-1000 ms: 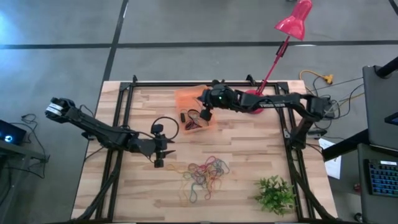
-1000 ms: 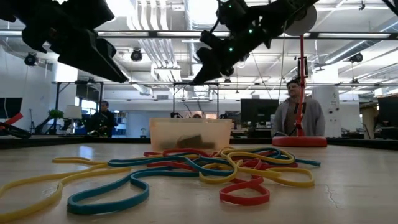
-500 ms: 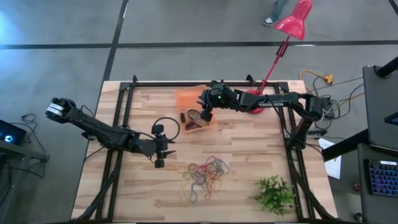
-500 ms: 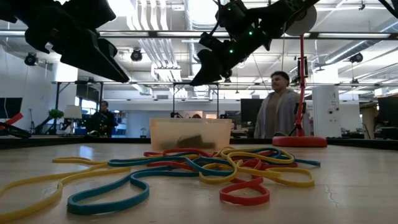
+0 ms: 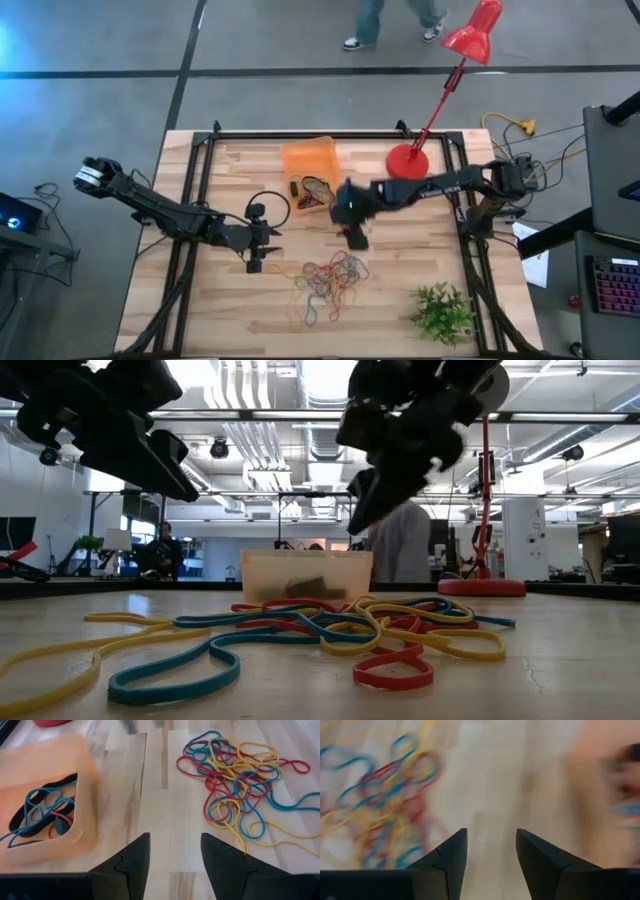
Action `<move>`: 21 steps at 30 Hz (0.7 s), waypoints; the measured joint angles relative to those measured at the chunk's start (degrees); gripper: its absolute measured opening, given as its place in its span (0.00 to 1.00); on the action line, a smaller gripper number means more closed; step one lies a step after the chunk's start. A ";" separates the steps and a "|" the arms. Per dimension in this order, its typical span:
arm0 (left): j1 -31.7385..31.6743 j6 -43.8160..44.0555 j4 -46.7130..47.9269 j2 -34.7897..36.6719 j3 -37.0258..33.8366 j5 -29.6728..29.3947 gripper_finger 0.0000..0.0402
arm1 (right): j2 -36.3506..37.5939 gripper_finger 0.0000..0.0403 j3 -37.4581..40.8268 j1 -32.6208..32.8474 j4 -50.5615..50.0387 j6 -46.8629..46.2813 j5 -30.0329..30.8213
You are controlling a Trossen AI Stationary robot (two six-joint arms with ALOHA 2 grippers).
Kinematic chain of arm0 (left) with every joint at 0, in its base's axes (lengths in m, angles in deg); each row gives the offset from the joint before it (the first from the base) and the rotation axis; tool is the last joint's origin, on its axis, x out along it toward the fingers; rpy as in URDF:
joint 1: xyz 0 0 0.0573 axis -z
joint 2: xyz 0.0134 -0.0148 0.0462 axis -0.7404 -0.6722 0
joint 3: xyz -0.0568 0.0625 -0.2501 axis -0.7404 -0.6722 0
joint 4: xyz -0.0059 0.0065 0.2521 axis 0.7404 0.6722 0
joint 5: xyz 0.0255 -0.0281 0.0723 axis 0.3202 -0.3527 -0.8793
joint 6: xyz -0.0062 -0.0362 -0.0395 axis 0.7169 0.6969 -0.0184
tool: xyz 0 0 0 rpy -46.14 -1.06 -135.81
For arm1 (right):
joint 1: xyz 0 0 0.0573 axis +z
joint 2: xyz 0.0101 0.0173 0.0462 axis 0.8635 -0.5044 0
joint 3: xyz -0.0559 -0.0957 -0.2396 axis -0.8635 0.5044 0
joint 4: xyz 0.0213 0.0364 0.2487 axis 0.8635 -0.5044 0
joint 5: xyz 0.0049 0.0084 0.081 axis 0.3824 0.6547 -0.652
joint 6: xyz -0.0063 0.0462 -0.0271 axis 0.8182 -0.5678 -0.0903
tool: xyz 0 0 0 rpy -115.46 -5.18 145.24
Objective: Pick and place rubber bands into bin
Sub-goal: Put the blue rubber band into the orange bin
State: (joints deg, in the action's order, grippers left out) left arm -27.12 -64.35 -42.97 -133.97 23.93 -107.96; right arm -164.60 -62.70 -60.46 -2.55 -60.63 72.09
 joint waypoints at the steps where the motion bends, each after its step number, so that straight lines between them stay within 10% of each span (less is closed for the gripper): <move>1: 0.00 -0.02 -0.30 0.00 -0.28 0.02 0.40 | 0.00 0.38 0.69 1.46 -0.06 -0.98 0.33; 21: 0.00 -0.06 -3.47 0.00 -2.29 -0.02 0.40 | -0.02 0.26 8.05 14.66 10.40 -13.30 7.38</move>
State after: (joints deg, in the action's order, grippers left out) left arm -27.12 -64.41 -46.44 -133.97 21.64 -107.99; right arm -164.63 -54.65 -45.81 7.85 -73.93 79.47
